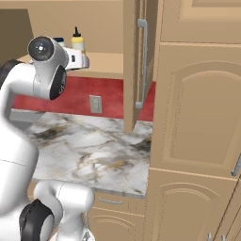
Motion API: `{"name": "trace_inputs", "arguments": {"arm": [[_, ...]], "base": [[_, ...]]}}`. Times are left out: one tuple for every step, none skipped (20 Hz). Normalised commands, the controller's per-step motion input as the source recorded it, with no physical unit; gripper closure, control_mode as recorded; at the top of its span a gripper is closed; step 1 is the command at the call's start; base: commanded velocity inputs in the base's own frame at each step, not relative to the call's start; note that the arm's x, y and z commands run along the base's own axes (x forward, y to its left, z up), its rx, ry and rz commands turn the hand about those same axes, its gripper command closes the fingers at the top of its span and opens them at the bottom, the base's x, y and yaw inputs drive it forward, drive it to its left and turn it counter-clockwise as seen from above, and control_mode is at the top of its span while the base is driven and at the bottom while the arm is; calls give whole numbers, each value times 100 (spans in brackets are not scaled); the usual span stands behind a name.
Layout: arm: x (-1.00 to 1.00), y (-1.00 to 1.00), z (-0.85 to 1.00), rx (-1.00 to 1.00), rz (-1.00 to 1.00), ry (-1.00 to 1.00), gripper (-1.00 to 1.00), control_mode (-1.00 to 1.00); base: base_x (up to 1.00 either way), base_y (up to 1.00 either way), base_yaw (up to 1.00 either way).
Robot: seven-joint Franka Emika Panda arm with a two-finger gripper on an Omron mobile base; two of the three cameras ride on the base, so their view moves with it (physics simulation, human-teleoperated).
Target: Move the mayonnaise and mustard from the cabinet to the dining counter.
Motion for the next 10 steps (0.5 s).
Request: {"name": "trace_inputs", "arguments": {"arm": [[27, 0, 19, 0, 0, 0, -100, -100], [26, 0, 22, 0, 0, 0, -100, -100], [24, 0, 21, 1, 0, 0, -100, -100], [28, 0, 15, 0, 0, 0, -100, -100], [30, 0, 10, 0, 0, 0, -100, -100], [30, 0, 6, 0, 0, 0, -100, -100], [34, 0, 0, 0, 0, 0, -100, -100], [39, 0, 0, 0, 0, 0, -100, -100], [44, 0, 0, 0, 0, 0, -100, -100], [44, 0, 0, 0, 0, 0, -100, -100]], "base": [[0, 0, 0], [0, 0, 0], [0, 0, 0], [0, 0, 0], [0, 0, 0], [0, 0, 0], [0, 0, 0], [0, 0, 0], [0, 0, 0], [0, 0, 0]]}}
